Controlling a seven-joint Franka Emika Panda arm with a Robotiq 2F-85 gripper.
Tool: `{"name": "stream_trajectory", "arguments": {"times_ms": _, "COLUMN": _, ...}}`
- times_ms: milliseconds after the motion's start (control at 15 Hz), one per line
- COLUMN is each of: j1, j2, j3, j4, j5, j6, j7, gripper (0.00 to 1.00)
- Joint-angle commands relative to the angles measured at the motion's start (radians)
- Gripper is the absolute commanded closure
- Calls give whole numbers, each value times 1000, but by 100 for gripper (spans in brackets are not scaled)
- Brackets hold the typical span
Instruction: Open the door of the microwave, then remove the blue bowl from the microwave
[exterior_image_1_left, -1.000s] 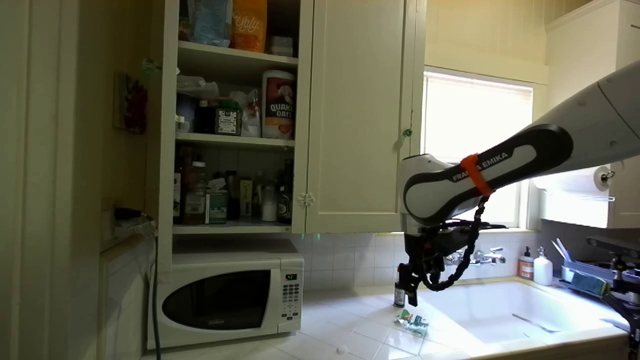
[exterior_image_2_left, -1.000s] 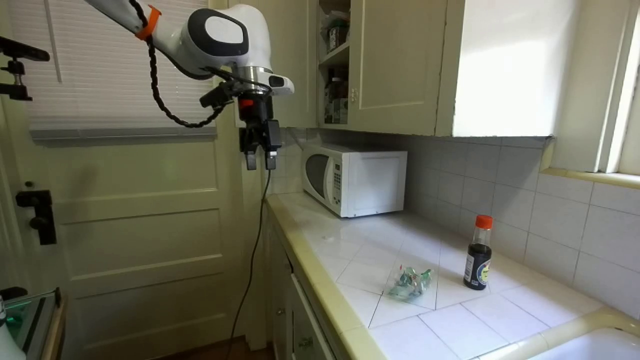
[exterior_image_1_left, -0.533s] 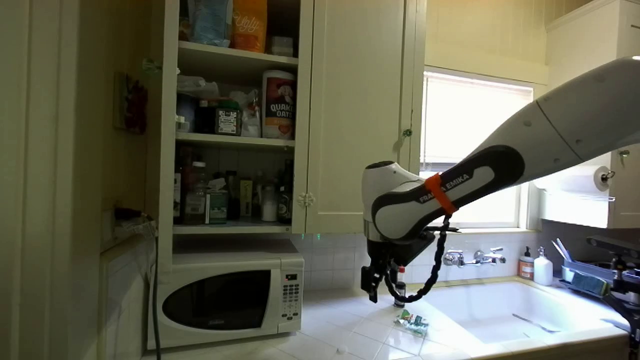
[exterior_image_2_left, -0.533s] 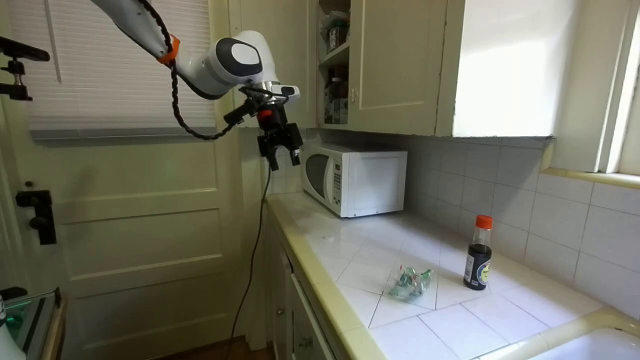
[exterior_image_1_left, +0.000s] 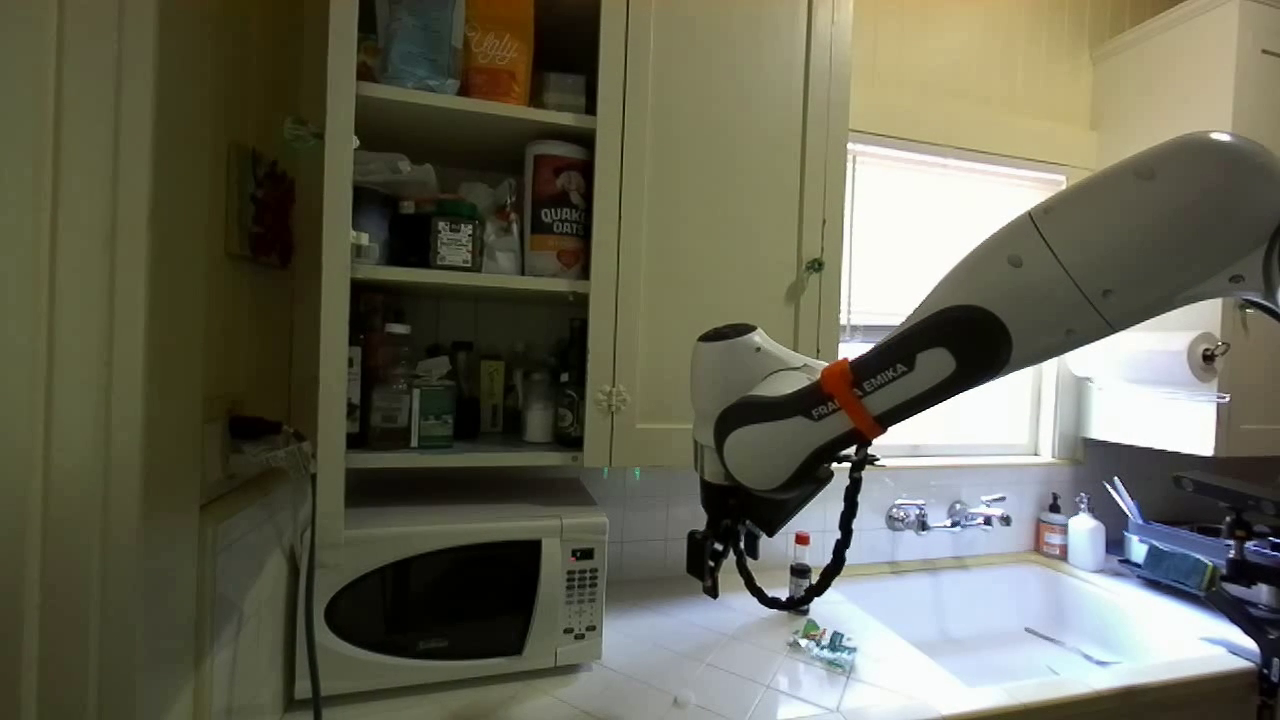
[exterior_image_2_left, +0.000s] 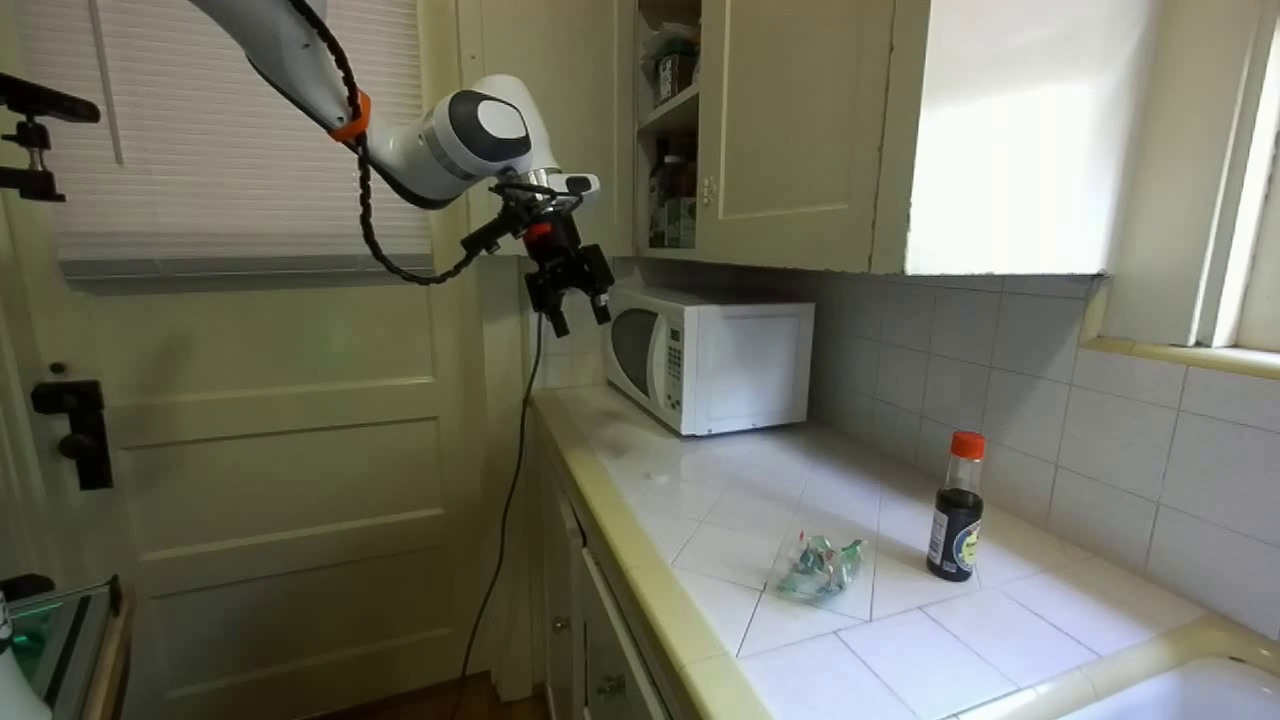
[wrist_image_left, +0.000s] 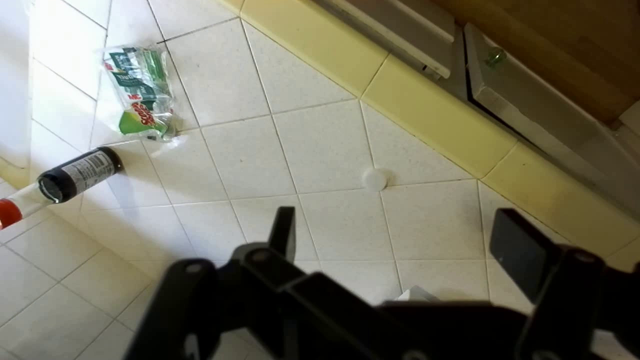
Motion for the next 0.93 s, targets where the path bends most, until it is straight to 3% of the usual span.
{"name": "stream_trajectory", "arguments": {"times_ms": 0, "j1": 10, "j2": 0, "j3": -11, "j4": 2, "j5": 2, "j6": -3, "j7": -2, "gripper": 0}}
{"name": "stream_trajectory", "arguments": {"times_ms": 133, "j1": 8, "j2": 29, "j3": -14, "j4": 2, "j5": 32, "j6": 105, "j7": 47, "gripper": 0}}
{"name": "stream_trajectory", "arguments": {"times_ms": 467, "j1": 84, "j2": 172, "j3": -5, "j4": 112, "j5": -157, "j6": 288, "j7": 200, "gripper": 0}}
{"name": "stream_trajectory", "arguments": {"times_ms": 667, "j1": 143, "j2": 233, "j3": -23, "j4": 199, "j5": -251, "j6": 317, "j7": 210, "gripper": 0}}
{"name": "stream_trajectory", "arguments": {"times_ms": 867, "j1": 182, "j2": 301, "j3": -28, "j4": 290, "j5": -276, "j6": 293, "j7": 197, "gripper": 0}}
